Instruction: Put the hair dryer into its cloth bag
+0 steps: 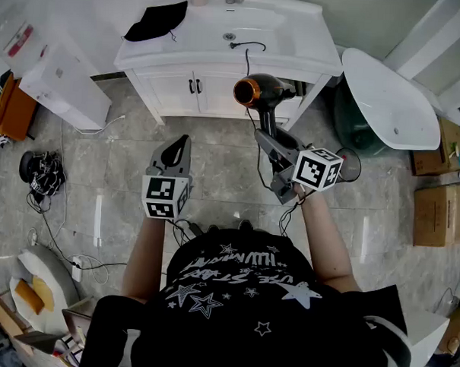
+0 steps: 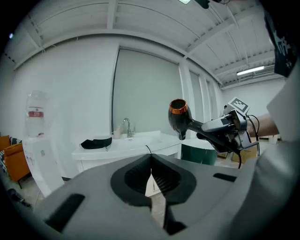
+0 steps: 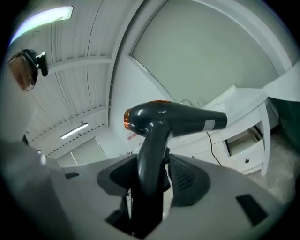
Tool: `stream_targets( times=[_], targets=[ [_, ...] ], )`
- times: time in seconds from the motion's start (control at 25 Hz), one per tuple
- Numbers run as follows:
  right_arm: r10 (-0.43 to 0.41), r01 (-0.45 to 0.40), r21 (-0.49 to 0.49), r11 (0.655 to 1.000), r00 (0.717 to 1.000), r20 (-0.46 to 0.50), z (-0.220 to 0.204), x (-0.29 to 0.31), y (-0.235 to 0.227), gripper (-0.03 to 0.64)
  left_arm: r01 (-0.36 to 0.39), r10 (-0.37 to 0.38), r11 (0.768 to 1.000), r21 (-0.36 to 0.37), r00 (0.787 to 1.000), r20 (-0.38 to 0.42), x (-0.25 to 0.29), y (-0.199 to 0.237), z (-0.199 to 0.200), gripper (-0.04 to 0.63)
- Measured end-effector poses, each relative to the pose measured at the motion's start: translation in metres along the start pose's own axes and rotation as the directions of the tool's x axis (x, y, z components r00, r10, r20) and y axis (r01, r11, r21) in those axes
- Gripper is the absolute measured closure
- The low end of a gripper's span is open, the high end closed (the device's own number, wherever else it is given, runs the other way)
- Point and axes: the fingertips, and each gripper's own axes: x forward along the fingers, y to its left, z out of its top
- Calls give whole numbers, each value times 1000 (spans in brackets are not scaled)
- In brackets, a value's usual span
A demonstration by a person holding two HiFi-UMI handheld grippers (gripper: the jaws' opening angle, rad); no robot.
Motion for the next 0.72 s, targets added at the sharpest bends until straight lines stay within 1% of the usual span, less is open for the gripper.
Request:
stream_targets(
  times=[0.32, 0.52, 0.64, 0.72],
  targets=[
    [-13, 13, -10, 1000, 1000, -2, 0, -1, 1, 410, -3, 3, 1000, -5, 1000, -3, -4, 1, -2, 584],
    [-24, 24, -19, 1000, 1000, -11, -4, 6, 5, 410, -7, 7, 1000, -30, 1000, -11, -10, 9, -13, 584],
    [-45, 44, -21, 999, 999, -20, -11, 10, 7, 410, -12, 11, 998, -61, 1000, -23, -21, 17, -25, 584],
    [-60, 60, -14, 998, 998, -31, -16, 12, 9, 410, -12, 10, 998, -68, 999, -34, -30, 24, -32, 584]
  ],
)
